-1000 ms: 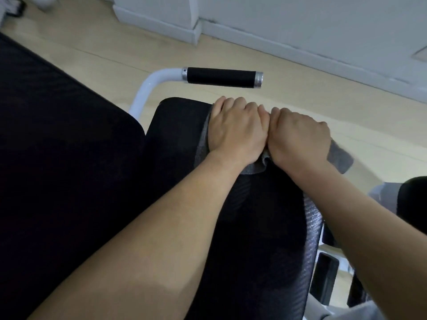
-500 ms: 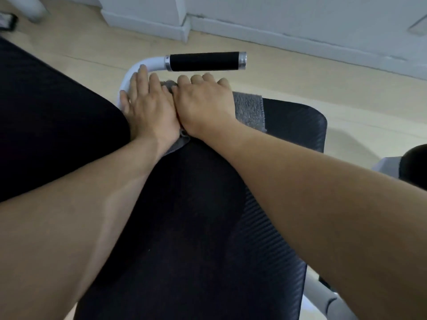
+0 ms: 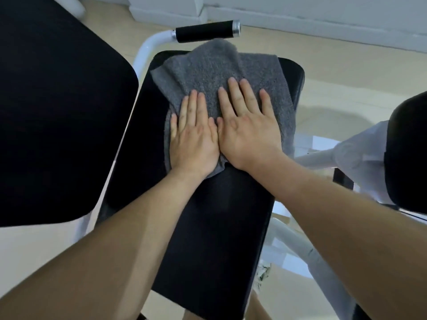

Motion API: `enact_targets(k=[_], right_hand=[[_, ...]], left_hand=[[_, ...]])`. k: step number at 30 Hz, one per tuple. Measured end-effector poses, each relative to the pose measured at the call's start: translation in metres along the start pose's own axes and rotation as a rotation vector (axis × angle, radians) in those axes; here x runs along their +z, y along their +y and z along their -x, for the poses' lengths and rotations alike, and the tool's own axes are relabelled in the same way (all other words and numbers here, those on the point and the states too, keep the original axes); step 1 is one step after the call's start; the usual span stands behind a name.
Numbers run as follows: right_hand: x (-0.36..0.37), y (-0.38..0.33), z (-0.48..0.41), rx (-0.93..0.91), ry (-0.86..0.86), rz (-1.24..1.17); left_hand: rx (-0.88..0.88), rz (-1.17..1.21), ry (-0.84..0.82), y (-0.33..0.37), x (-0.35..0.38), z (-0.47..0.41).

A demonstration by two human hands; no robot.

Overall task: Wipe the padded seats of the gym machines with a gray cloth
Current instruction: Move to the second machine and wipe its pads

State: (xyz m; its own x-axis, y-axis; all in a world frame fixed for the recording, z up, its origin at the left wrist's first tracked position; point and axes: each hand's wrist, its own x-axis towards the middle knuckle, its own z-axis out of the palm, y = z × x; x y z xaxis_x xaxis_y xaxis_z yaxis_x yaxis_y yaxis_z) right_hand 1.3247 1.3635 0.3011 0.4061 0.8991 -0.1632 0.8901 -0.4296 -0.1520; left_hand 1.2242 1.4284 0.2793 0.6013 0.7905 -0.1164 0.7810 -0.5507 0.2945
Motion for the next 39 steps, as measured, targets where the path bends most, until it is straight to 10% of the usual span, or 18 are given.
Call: enact_targets(k=[10, 21, 39], right_hand=[[0.008, -0.039, 0.128, -0.037, -0.055, -0.010], [0.055, -0.196, 0.131, -0.289, -0.271, 0.016], [0.040, -0.211, 0.154, -0.325, -0.188, 0.050]], left_hand=[[-0.035, 0.020, -0.110, 0.002, 0.003, 0.154], [-0.297, -0.132, -0.111, -0.180, -0.028, 0.195], [-0.566, 0.498, 0.000, -0.176, -0.038, 0.244]])
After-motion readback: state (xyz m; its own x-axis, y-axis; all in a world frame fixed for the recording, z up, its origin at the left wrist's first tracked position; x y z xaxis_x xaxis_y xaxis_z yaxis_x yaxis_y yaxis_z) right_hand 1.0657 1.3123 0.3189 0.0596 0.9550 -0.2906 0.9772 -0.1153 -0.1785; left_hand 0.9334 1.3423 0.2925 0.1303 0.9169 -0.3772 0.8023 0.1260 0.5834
